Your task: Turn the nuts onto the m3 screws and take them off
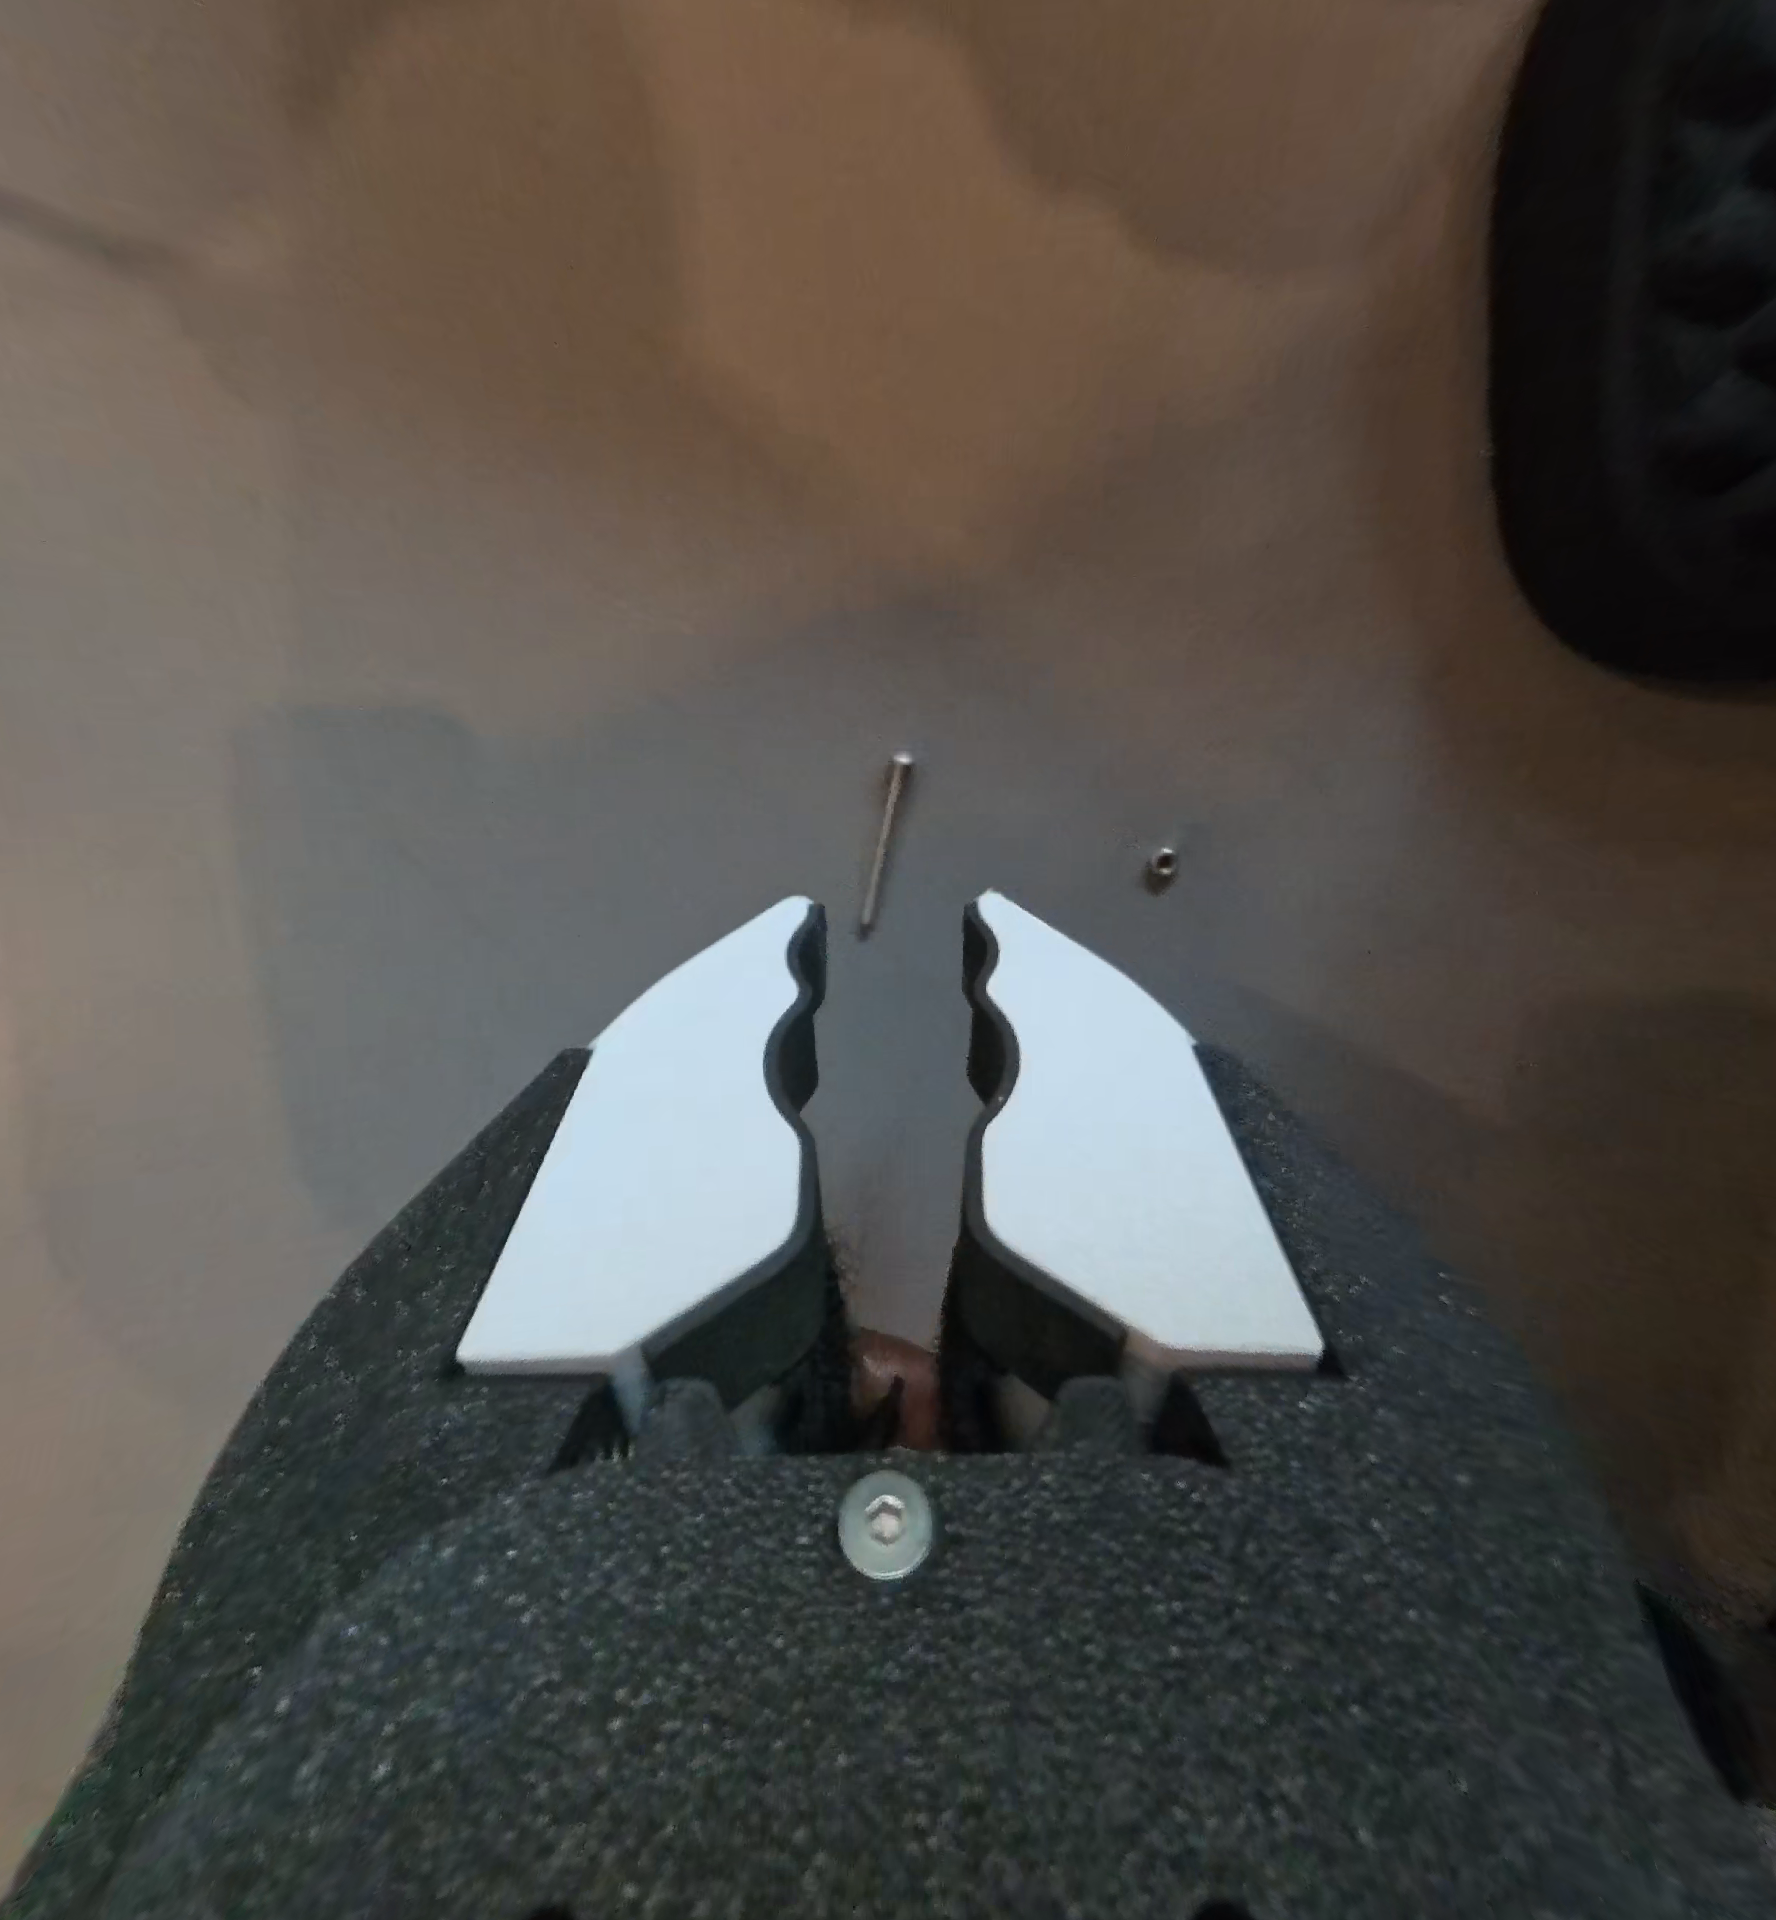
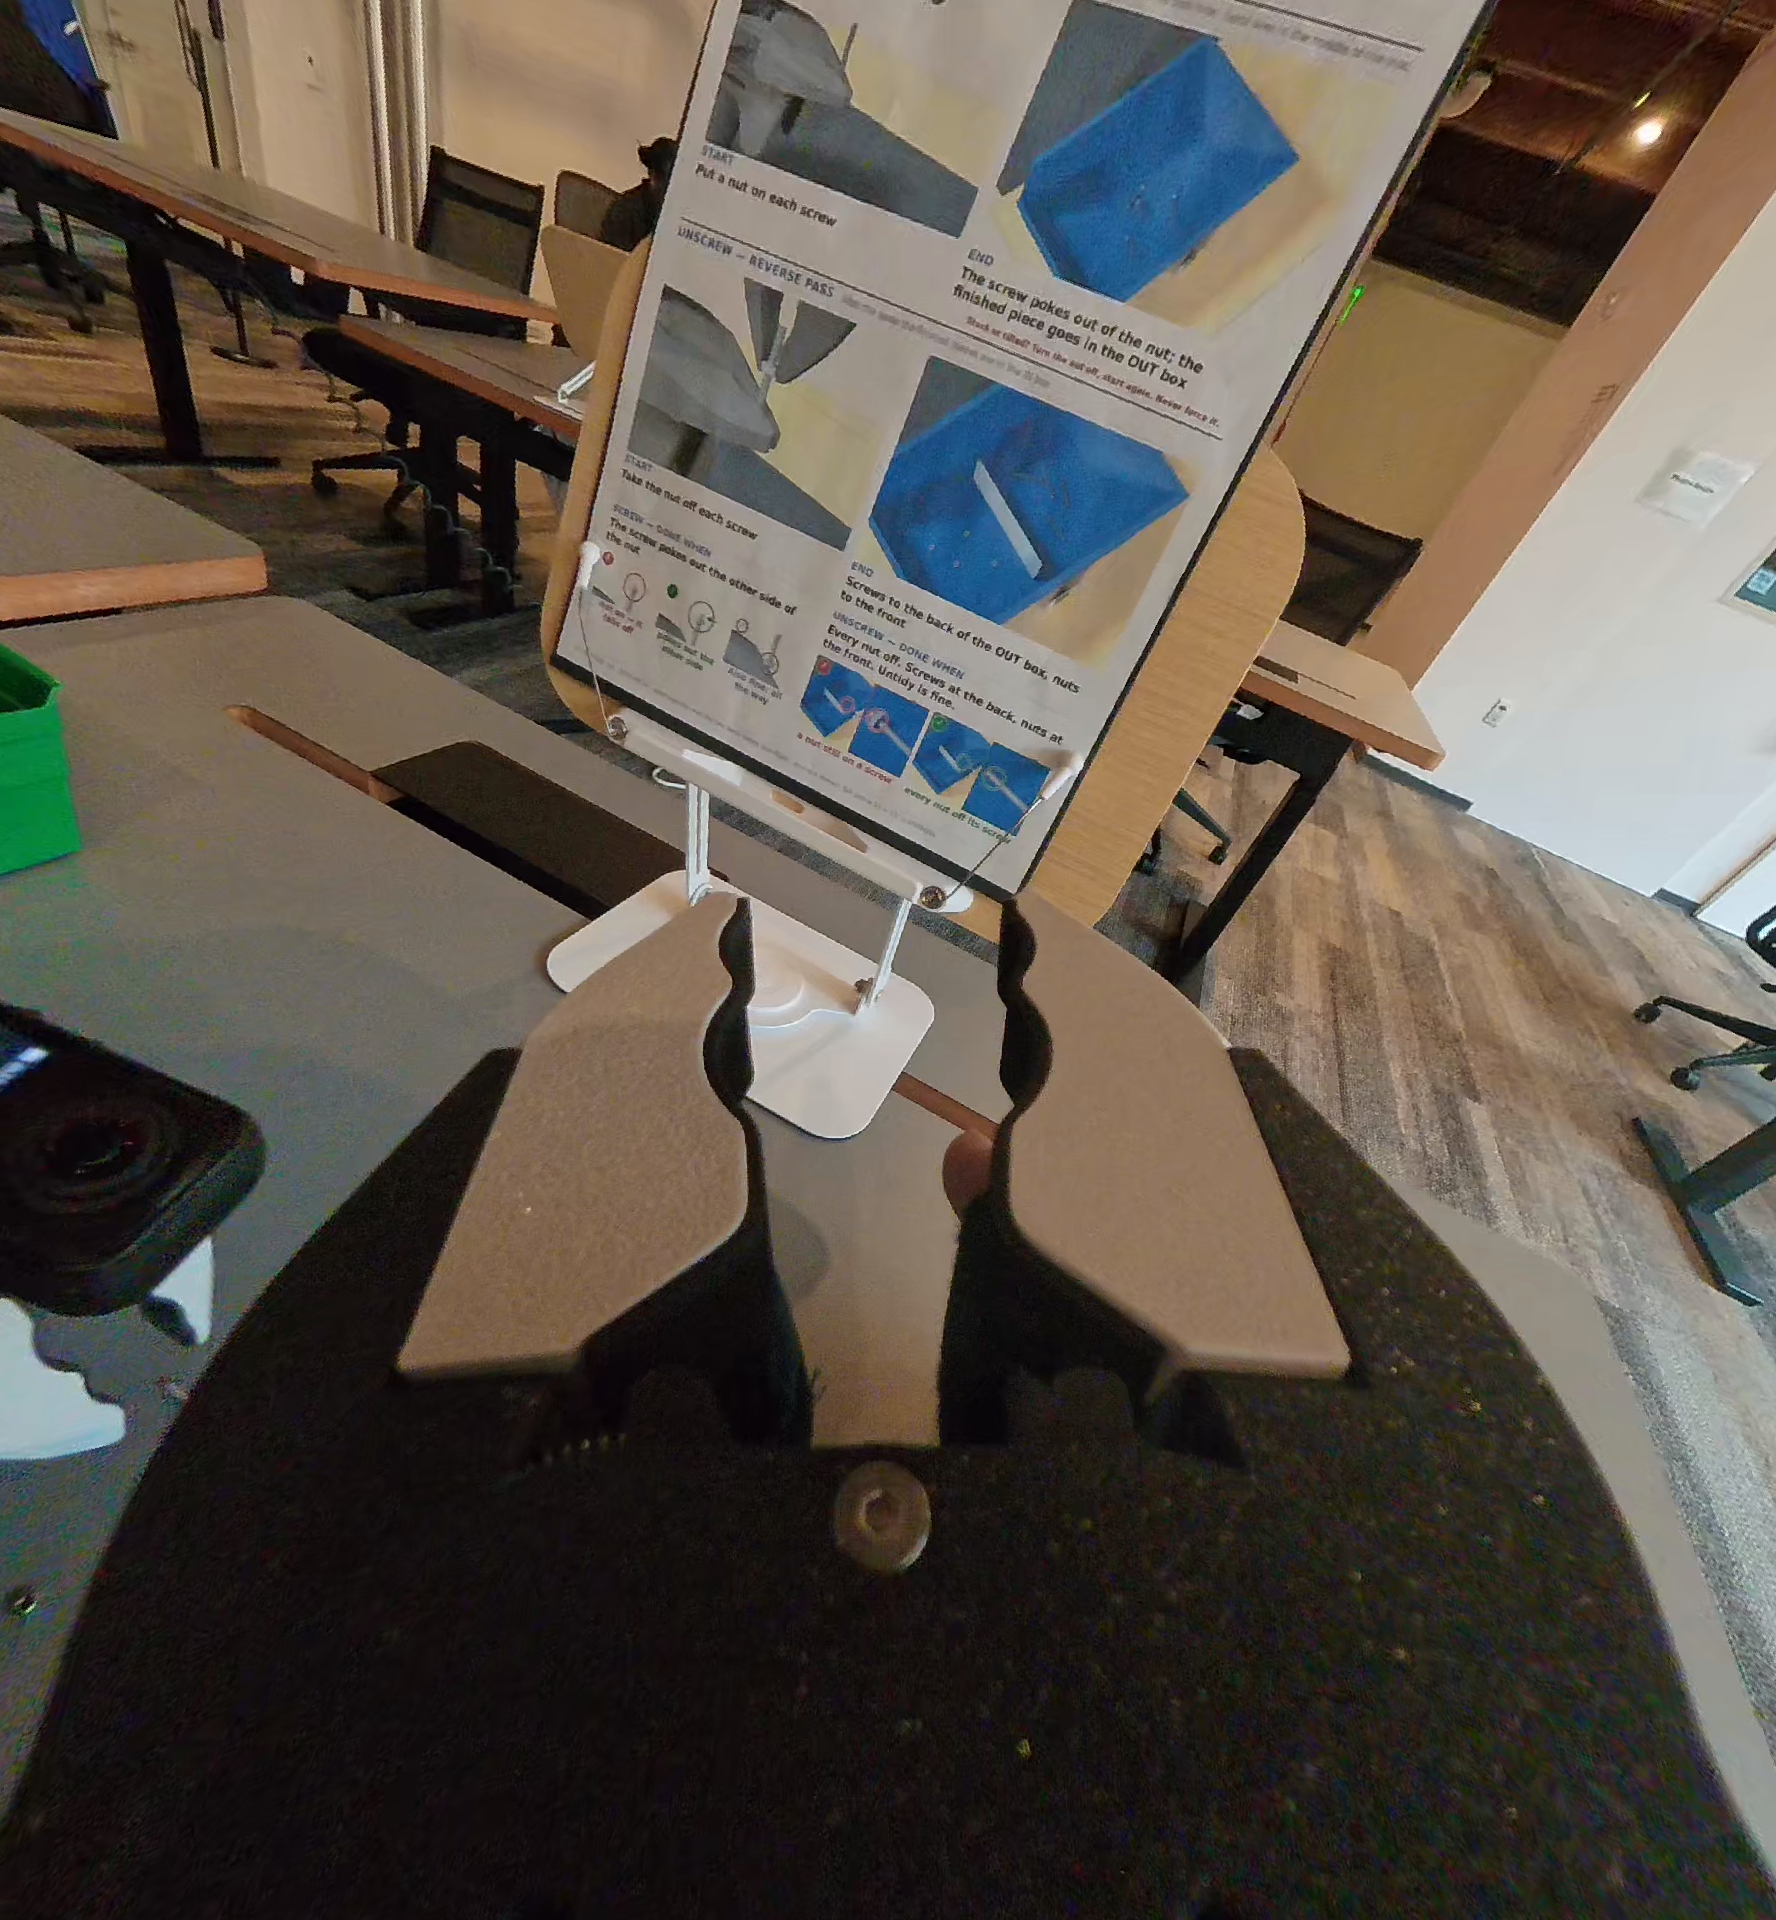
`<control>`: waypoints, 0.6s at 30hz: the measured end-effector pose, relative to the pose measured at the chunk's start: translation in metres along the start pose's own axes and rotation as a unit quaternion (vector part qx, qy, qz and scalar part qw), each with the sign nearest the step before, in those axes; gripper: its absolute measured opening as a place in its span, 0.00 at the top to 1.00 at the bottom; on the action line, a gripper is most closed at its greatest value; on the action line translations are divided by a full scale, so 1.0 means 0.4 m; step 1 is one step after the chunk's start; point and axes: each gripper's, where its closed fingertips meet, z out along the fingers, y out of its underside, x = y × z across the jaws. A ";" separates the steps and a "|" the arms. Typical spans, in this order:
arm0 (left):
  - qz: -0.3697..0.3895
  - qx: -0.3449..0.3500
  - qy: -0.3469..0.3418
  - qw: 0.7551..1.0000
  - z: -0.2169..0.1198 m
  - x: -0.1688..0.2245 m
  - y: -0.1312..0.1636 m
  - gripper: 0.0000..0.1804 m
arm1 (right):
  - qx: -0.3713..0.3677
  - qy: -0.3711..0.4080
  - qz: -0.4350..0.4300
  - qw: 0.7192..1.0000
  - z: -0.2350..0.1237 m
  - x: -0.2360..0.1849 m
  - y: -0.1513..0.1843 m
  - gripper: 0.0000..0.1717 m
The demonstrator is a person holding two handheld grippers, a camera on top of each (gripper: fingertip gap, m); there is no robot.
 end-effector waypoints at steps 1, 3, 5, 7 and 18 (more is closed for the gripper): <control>0.006 -0.001 0.008 1.000 0.012 -0.004 0.001 0.87 | 0.000 0.000 0.001 1.000 0.000 0.001 0.001 0.74; 0.012 0.000 0.022 1.000 0.037 -0.009 0.001 0.87 | -0.001 0.001 0.001 1.000 0.000 0.003 0.002 0.74; 0.013 0.005 0.027 1.000 0.057 -0.018 -0.002 0.88 | -0.002 0.002 0.002 1.000 0.001 0.004 0.004 0.74; 0.010 0.017 0.039 0.999 0.066 -0.019 -0.009 0.88 | -0.002 0.001 0.002 1.000 0.003 0.004 0.005 0.74; -0.005 0.028 0.064 0.998 0.069 -0.029 -0.012 0.99 | -0.009 0.002 -0.006 1.000 0.012 -0.003 0.010 0.74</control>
